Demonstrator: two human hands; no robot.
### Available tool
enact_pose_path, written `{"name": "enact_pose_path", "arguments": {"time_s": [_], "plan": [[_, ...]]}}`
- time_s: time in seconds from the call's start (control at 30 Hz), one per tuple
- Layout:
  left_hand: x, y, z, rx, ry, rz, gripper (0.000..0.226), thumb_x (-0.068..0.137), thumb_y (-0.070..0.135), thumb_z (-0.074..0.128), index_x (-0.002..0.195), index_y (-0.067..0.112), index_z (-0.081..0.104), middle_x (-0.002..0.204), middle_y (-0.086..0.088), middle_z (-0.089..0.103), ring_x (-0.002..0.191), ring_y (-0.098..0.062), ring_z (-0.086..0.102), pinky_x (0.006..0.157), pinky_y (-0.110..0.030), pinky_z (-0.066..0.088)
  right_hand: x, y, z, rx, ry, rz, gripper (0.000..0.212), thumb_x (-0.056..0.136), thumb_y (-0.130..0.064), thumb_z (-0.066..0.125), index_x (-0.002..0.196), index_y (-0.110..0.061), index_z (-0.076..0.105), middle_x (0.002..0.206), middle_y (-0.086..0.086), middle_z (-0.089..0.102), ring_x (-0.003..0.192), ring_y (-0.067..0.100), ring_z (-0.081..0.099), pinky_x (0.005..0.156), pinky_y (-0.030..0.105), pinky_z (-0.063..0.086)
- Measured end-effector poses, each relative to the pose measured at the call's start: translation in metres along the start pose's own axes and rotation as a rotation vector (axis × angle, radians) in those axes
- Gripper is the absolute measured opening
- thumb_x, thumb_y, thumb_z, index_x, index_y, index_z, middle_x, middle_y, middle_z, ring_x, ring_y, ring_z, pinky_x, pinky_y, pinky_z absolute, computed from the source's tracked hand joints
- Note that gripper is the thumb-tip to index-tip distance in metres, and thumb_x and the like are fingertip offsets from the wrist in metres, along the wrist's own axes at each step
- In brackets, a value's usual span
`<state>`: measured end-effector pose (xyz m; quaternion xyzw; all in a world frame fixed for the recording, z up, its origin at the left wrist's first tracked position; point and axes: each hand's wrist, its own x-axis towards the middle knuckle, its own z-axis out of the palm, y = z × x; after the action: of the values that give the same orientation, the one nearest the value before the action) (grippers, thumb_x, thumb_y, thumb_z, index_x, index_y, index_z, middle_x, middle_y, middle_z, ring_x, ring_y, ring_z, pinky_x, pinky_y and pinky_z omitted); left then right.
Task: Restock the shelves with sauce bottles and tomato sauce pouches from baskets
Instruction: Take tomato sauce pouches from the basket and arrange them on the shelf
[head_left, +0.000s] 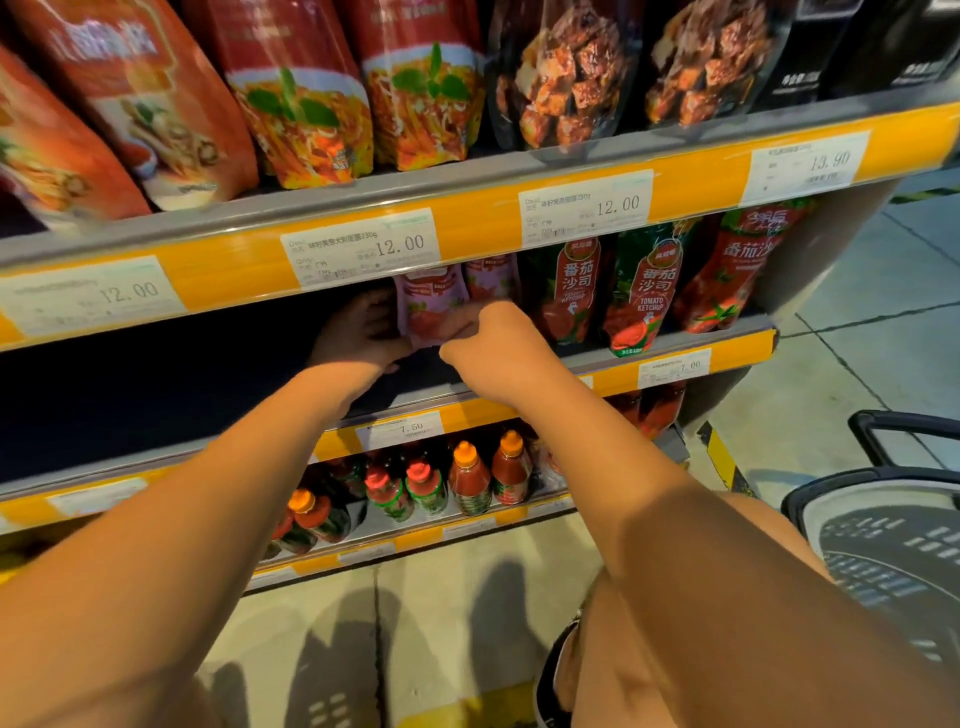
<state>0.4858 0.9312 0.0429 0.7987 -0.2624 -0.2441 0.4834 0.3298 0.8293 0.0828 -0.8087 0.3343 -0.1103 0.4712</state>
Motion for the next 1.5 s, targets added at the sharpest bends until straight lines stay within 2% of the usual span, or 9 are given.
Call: {"name": "enact_pose_path", "arguments": {"time_s": [0.17,0.43,0.57,0.73,1.0,1.07,1.27,1.37,1.5], "plan": [[-0.056,-0.021,-0.059,0.214,0.049,0.111,0.059,0.091,0.016,0.078,0.145,0.023,0.055,0.148,0.0,0.057,0.138,-0.015,0.051,0.112,-0.034,0.043,-0.013,-0.019,0.03,-0.052,-0.138,-0.137,0.026,0.091,-0.023,0.069,0.117,-0.021,0.071,0.109,-0.005,0.068,0.105,0.019,0.065,0.095,0.039,0.055],[-0.183,-0.046,-0.157,0.446,0.124,0.124,0.033,0.098,0.032,0.068,0.131,0.037,0.066,0.132,0.019,0.064,0.122,-0.002,0.059,0.101,-0.032,0.05,-0.051,-0.066,0.105,-0.053,-0.314,-0.321,0.029,0.094,-0.021,0.069,0.122,-0.028,0.068,0.126,-0.008,0.066,0.113,0.013,0.063,0.1,0.041,0.053],[-0.237,-0.064,-0.198,0.389,0.237,0.067,0.031,0.096,0.027,0.072,0.125,0.039,0.068,0.115,0.016,0.072,0.091,-0.01,0.072,0.079,-0.031,0.059,-0.074,-0.094,0.144,-0.096,-0.398,-0.424,0.031,0.097,-0.021,0.064,0.128,-0.028,0.065,0.132,-0.008,0.062,0.121,0.012,0.059,0.1,0.035,0.051],[-0.304,-0.093,-0.247,0.355,0.361,0.065,0.031,0.094,0.034,0.072,0.125,0.038,0.07,0.124,0.023,0.069,0.121,0.001,0.061,0.106,-0.038,0.05,-0.1,-0.117,0.19,-0.202,-0.498,-0.52,0.03,0.099,-0.028,0.062,0.129,-0.034,0.062,0.137,-0.01,0.057,0.121,0.013,0.058,0.1,0.037,0.052],[-0.422,-0.146,-0.305,0.187,0.602,-0.082,0.029,0.091,0.036,0.073,0.12,0.037,0.072,0.121,0.024,0.071,0.115,0.001,0.066,0.104,-0.043,0.052,-0.144,-0.151,0.257,-0.122,-0.574,-0.574,0.03,0.094,-0.018,0.072,0.118,-0.036,0.069,0.116,-0.02,0.069,0.105,0.001,0.068,0.098,0.036,0.057],[-0.451,-0.159,-0.315,0.15,0.68,-0.098,0.041,0.083,0.049,0.068,0.12,0.033,0.073,0.12,0.019,0.073,0.113,-0.004,0.069,0.103,-0.046,0.053,-0.166,-0.171,0.281,-0.135,-0.627,-0.62,0.033,0.093,-0.021,0.07,0.123,-0.034,0.069,0.119,-0.017,0.068,0.108,0.001,0.065,0.099,0.034,0.055],[-0.53,-0.208,-0.338,0.093,0.795,-0.217,0.03,0.094,0.029,0.074,0.121,0.041,0.071,0.123,0.025,0.07,0.118,0.001,0.065,0.109,-0.04,0.049,-0.244,-0.228,0.357,-0.235,-0.82,-0.849,0.04,0.095,-0.029,0.067,0.135,-0.031,0.062,0.138,-0.012,0.059,0.128,0.007,0.053,0.109,0.033,0.045],[-0.568,-0.228,-0.339,0.031,0.844,-0.286,0.04,0.083,0.049,0.071,0.122,0.046,0.068,0.124,0.023,0.071,0.117,-0.002,0.067,0.106,-0.043,0.052,-0.283,-0.243,0.393,-0.276,-0.932,-0.892,0.045,0.095,-0.028,0.066,0.139,-0.027,0.058,0.142,-0.008,0.057,0.129,0.011,0.052,0.109,0.035,0.044],[-0.603,-0.251,-0.333,0.032,0.916,-0.371,0.029,0.086,0.033,0.078,0.11,0.047,0.072,0.111,0.035,0.07,0.105,0.012,0.066,0.093,-0.025,0.051,-0.319,-0.242,0.437,-0.339,-1.055,-0.887,0.041,0.095,-0.02,0.065,0.136,-0.023,0.06,0.14,-0.003,0.059,0.127,0.016,0.055,0.103,0.032,0.045]]}}
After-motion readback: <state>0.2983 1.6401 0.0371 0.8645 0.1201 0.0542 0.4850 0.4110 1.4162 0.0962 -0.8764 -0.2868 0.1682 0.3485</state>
